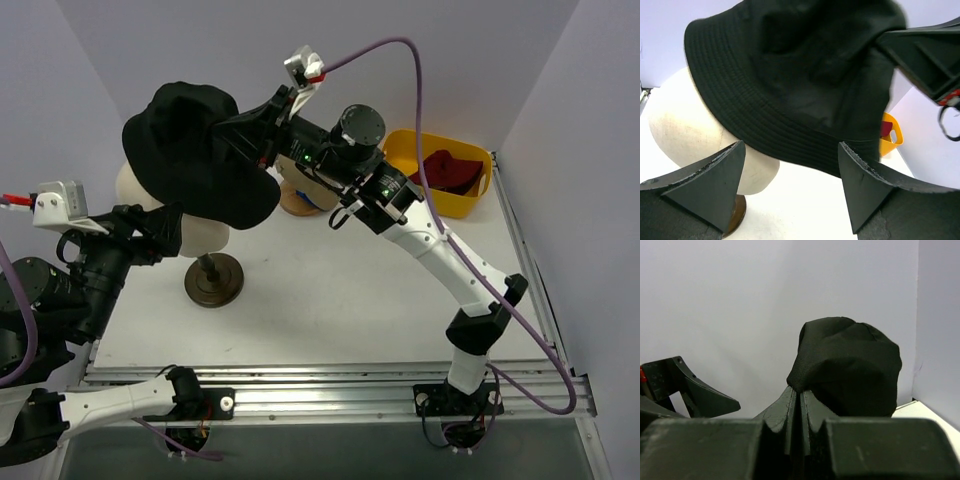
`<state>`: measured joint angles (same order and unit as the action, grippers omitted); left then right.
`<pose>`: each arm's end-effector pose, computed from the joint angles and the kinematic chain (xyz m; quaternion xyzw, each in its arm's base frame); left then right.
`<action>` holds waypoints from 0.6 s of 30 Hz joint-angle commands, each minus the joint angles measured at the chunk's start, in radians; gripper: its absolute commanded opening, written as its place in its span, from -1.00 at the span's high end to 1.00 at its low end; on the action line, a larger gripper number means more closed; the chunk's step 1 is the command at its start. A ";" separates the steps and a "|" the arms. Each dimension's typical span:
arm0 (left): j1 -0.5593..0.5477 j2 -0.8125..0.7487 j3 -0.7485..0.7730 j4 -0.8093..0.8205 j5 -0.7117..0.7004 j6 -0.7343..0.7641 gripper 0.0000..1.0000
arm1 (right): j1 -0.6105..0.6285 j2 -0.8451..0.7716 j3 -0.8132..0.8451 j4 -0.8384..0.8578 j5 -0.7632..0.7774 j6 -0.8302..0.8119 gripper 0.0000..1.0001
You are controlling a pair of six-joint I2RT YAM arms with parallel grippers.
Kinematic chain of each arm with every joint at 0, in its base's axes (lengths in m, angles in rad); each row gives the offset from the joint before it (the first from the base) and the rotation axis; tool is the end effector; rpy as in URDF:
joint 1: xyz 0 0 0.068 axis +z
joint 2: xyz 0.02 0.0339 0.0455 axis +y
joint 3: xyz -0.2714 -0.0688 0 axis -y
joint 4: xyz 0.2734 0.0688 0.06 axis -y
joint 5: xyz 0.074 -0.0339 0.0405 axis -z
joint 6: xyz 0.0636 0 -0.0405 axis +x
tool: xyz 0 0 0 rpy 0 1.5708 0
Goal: Stack the hats
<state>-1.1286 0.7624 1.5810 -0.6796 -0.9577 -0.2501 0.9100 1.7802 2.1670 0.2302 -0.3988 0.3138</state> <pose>0.0796 -0.0467 0.5569 -0.0669 0.6750 -0.1926 0.7091 0.2353 0.3429 0.6144 -0.3004 0.3784 0.5746 0.6606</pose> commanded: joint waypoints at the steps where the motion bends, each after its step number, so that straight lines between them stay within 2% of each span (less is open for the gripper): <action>1: 0.003 -0.014 -0.018 0.031 0.008 0.006 -0.67 | 0.023 0.033 0.057 0.106 -0.034 0.005 1.00; 11: 0.003 -0.011 0.008 -0.026 0.010 -0.005 -0.68 | 0.050 0.084 0.034 0.090 -0.021 -0.082 1.00; 18: 0.004 0.000 0.016 -0.024 0.005 0.002 -0.68 | 0.052 0.186 0.142 0.094 -0.057 -0.053 1.00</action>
<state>-1.1286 0.7498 1.5665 -0.7006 -0.9573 -0.2543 0.9573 1.9320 2.2433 0.2459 -0.4271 0.2592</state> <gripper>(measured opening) 0.838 0.007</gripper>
